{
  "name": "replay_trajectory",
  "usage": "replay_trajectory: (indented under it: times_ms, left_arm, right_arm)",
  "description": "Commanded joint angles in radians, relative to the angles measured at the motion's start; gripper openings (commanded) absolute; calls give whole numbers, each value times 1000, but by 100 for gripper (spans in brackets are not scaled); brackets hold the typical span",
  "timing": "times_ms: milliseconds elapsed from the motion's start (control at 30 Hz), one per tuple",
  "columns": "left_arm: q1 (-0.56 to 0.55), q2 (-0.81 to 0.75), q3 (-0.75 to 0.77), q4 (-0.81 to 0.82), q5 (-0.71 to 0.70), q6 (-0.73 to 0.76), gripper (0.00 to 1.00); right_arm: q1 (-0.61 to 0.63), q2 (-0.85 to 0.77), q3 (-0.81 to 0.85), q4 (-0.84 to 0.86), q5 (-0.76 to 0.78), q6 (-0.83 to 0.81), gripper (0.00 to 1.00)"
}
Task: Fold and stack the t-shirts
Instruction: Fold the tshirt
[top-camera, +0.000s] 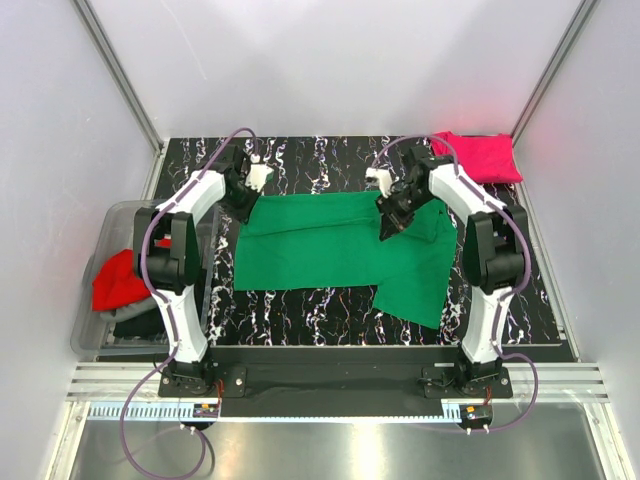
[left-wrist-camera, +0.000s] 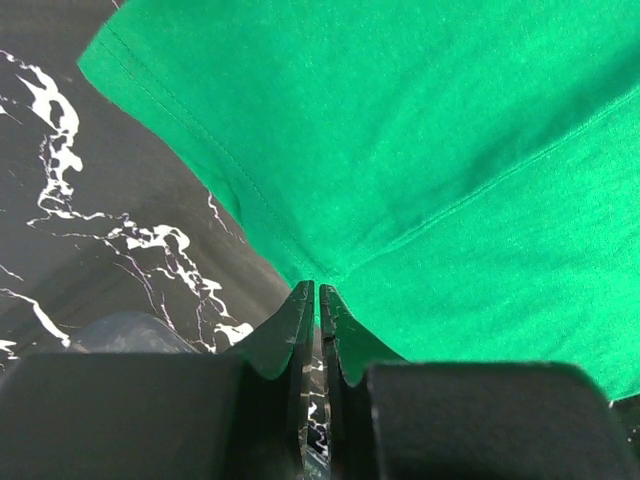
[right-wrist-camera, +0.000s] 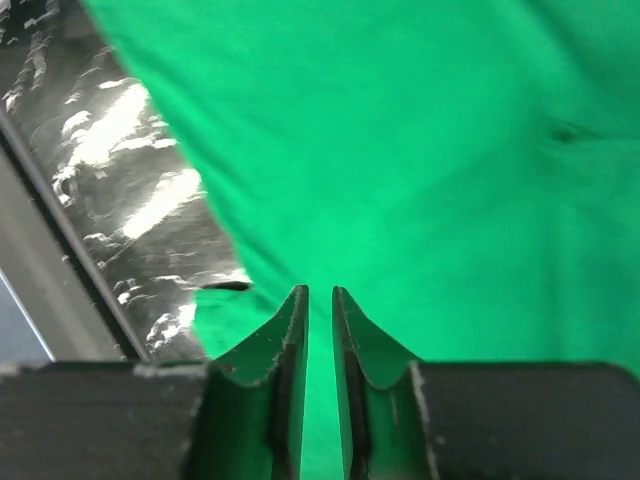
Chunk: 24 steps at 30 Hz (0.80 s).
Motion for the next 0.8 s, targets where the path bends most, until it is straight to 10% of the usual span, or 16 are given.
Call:
replay_trajectory:
  times_ms: [0,767]
  left_arm:
    - [-4,-52,-4,43,6,9,11]
    - [-4,-83,-90,51,-26,-14,30]
  right_arm:
    - [26,-98,-47,108,42,51,25]
    - [-22,315,392,216,233,-1,43]
